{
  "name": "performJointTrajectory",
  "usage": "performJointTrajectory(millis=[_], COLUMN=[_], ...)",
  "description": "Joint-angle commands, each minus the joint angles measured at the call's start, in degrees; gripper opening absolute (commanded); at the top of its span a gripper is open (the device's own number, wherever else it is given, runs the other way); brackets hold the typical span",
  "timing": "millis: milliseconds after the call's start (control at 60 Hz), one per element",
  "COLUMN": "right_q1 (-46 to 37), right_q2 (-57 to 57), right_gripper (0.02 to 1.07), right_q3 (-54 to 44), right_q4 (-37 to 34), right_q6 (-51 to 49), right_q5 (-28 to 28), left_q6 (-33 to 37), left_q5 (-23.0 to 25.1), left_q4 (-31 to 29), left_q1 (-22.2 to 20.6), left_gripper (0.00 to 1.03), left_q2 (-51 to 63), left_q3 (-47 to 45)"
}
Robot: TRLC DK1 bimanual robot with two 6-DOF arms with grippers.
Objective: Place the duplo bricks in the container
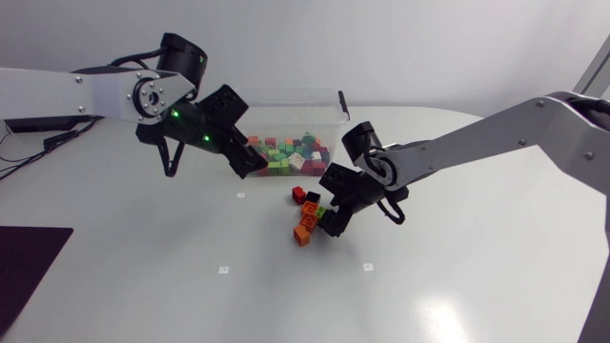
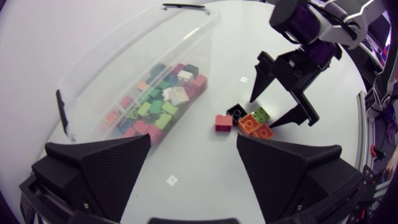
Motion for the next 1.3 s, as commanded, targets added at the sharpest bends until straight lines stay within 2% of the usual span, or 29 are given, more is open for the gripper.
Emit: performJointTrajectory(millis=[0,150,250,483,783,1283], right_q1=[-0.18,-0.10,-0.36,-3.00,-6.16,-8.89], right_q2=[1.69,2.48,1.61,-3.40,-13.60,-26.61], right_gripper=[0.79,0.55,0.31,0.30,0.30,0.30], right_q3=[1.11,1.29,0.32,-3.11,-7.68,-4.60], right_q4=[-0.47,-0.47,-0.47,-1.26,-2.93,-10.93], right_q6=[-1.76,-2.11,-2.38,-2.90,-2.82,-0.79], right_q5=[-0.31,-0.57,-0.92,-1.19,-3.91,-9.01], left_q6=[2.40,2.49,2.49,1.70,0.03,-0.15], left_q5=[0.76,0.76,0.67,0.06,-0.73,-1.35], left_q4=[-0.30,-0.13,0.14,1.63,3.65,5.59], left_q1=[-1.58,-3.34,-4.48,-6.59,-6.85,-7.64], left_gripper=[0.96,0.96,0.96,0.96,0.96,0.96], left_q2=[1.59,7.21,10.03,16.18,22.86,27.08], left_q3=[-2.15,-1.09,0.05,4.27,10.25,14.11])
